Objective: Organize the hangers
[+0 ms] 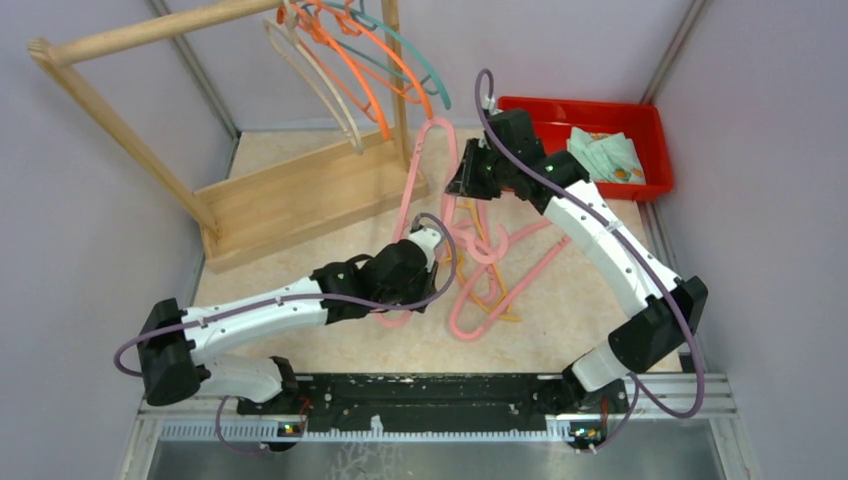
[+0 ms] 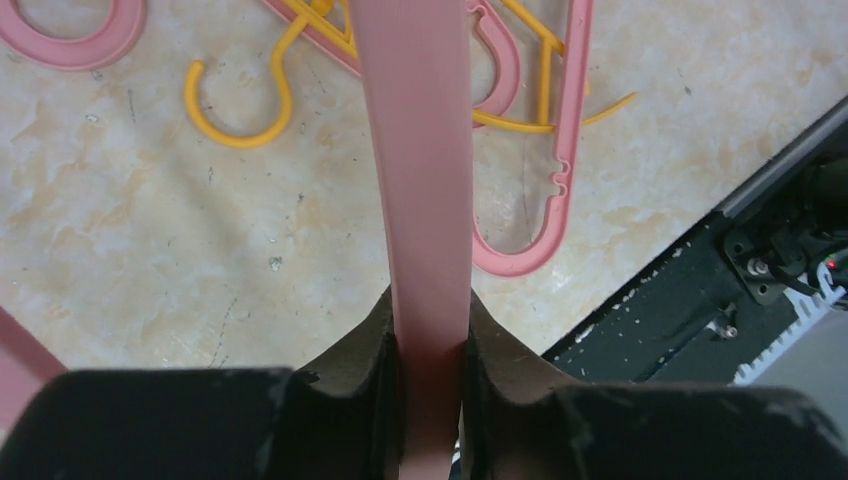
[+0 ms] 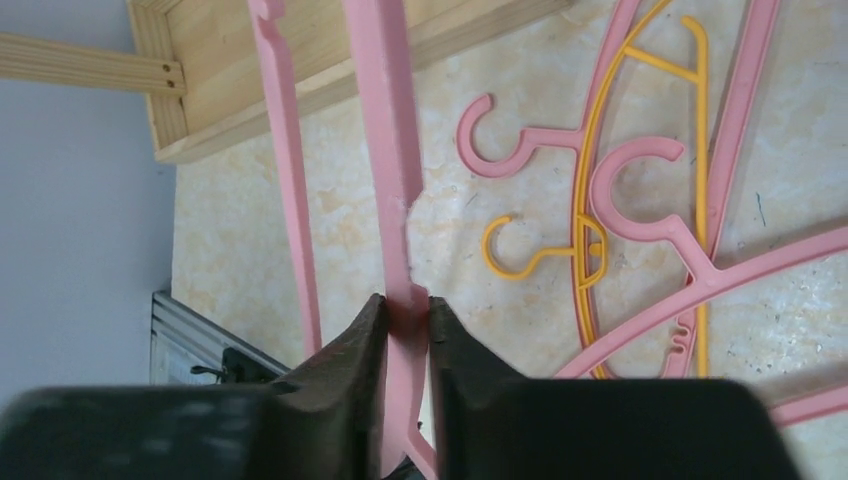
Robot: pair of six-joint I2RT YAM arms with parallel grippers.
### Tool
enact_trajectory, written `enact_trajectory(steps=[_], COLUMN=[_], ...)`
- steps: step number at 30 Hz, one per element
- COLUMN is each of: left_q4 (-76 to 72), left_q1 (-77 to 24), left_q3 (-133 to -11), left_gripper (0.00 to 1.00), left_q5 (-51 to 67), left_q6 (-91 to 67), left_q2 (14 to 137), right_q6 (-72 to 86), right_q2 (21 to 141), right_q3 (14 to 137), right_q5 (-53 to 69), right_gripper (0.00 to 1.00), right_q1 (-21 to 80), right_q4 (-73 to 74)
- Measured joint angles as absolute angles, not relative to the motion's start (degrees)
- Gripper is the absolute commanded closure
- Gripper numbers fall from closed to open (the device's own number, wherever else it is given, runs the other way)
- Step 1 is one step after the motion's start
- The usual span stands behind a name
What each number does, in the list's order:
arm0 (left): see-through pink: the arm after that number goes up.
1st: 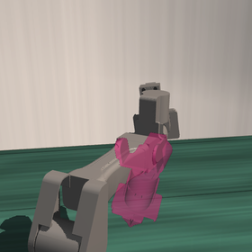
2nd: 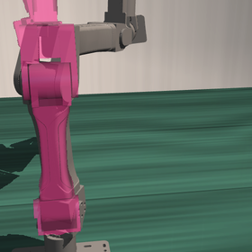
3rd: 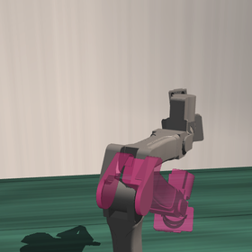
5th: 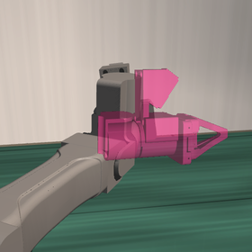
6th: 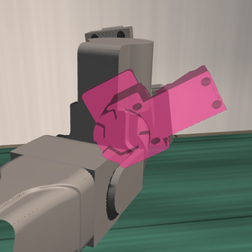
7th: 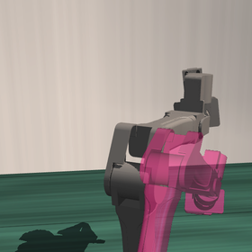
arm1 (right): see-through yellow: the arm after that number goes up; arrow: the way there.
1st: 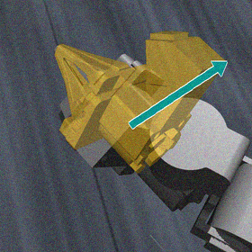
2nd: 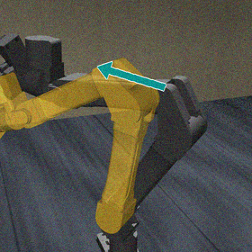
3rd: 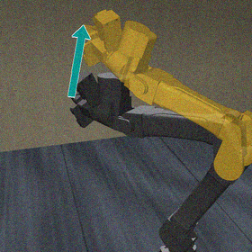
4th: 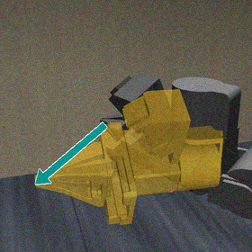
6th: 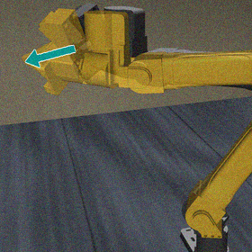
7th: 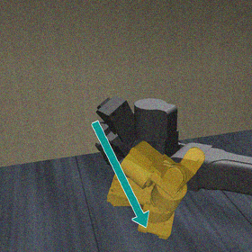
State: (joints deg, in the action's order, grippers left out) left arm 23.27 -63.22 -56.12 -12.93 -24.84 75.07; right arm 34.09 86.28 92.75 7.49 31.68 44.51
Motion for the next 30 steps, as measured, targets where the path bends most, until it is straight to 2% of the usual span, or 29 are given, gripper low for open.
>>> enact_trajectory(steps=[2,6,11,16,21,26,30], left_q4=[23.7,27.7,33.4,38.4,44.2,43.6,43.1], left_q1=[-63.3,-62.5,-62.3,-62.3,-61.2,-57.9,-57.1], left_q3=[-55.7,-51.4,-46.7,-46.6,-48.4,-49.5,-55.5], left_gripper=[1.0,1.0,1.0,1.0,1.0,1.0,1.0], left_q5=[-12.3,-13.0,-13.7,-16.0,-19.0,-19.6,-21.8], left_q6=[-25.0,-29.7,-34.5,-40.8,-47.9,-50.5,-50.6], left_q2=[73.6,67.4,62.5,60.7,58.5,49.2,44.4], right_q6=[33.8,33.0,32.0,30.2,29.5,28.5,28.0], right_q2=[85.8,82.9,80.0,79.9,80.3,80.9,81.6], right_q3=[92.3,88.6,85.1,83.9,79.7,78.0,78.0], right_q5=[6.8,4.2,0.6,-1.4,-1.7,-2.2,-2.4], right_gripper=[0.54,0.46,0.43,0.43,0.43,0.43,0.43], right_q1=[31.6,28.5,23.0,22.6,22.6,22.6,22.6], right_q4=[44.7,45.9,45.0,42.8,41.9,41.5,41.3])
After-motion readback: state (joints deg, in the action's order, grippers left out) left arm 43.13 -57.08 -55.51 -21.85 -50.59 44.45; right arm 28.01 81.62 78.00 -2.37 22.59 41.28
